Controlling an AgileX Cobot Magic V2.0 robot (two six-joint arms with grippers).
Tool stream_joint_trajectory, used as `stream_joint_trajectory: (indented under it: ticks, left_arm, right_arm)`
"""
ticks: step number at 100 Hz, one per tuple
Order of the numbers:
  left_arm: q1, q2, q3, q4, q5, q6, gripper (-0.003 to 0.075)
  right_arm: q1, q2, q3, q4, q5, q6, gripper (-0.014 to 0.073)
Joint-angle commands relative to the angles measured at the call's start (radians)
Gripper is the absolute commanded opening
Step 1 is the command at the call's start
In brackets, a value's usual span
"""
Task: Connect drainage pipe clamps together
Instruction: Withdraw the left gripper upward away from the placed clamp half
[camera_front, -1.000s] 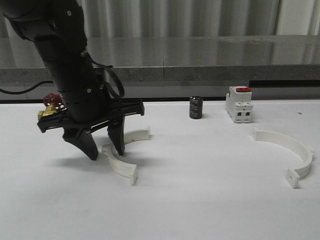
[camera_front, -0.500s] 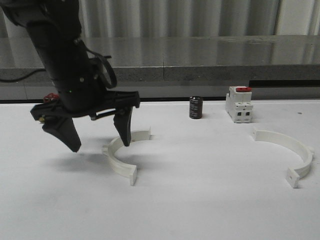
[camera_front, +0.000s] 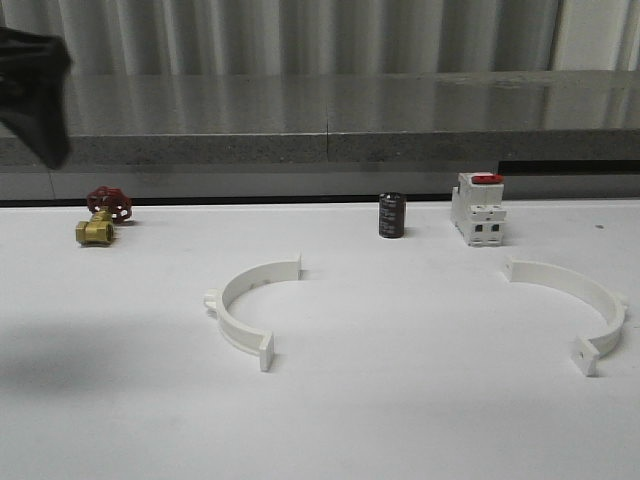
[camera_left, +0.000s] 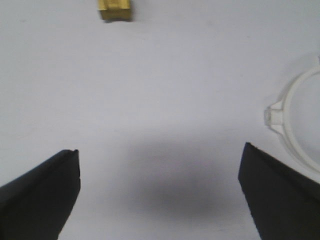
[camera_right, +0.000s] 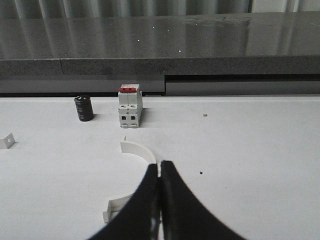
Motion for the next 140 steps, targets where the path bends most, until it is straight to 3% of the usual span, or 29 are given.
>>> stream_joint_trajectory:
  ticks: [1, 39, 58, 75, 102, 107, 114, 131, 133, 140]
  left_arm:
    - [0.054, -0.138, 0.039, 0.013, -0.060, 0.030, 0.0630]
    - [0.263, -0.572, 0.300, 0.011, -0.125, 0.084, 0.0617]
    - [0.265, -0.750, 0.418, -0.107, -0.129, 0.114, 0.0617]
    - [0.265, -0.848, 0.486, -0.277, -0.118, 0.296, 0.0617]
    - [0.265, -0.877, 0.529, -0.279, -0.104, 0.311, 0.0605]
    - [0.265, -0.877, 0.529, -0.279, -0.109, 0.311, 0.0559]
    - [0.265, -0.877, 0.529, -0.279, -0.115, 0.312, 0.0438]
    - [0.265, -0.877, 0.529, -0.272, -0.127, 0.312, 0.0013]
    - [0.265, -0.877, 0.529, -0.272, -0.130, 0.312, -0.0018]
    - [0.265, -0.877, 0.529, -0.272, -0.139, 0.312, -0.0020]
  right_arm:
    - [-0.003, -0.019, -0.016, -0.001, -0.081, -0.009, -0.0068]
    - [-0.003, -0.019, -0.016, -0.001, -0.081, -0.009, -0.0068]
    - [-0.003, -0.019, -0.016, -0.001, -0.081, -0.009, -0.0068]
    - [-0.003, -0.019, -0.016, -0.001, -0.081, -0.009, -0.0068]
    - [-0.003, -0.019, -0.016, -0.001, -0.081, -0.009, -0.0068]
    - [-0.003, -0.019, -0.016, -0.001, -0.081, -0.009, -0.0068]
    - [-0.003, -0.019, -0.016, -0.001, -0.081, -0.009, -0.0068]
    - [-0.003, -0.019, -0.016, -0.001, -0.096, -0.009, -0.0068]
    - [-0.003, -0.019, -0.016, -0.001, -0.102, -0.009, -0.0068]
    - [-0.003, -0.019, -0.016, -0.001, -0.122, -0.009, -0.0068]
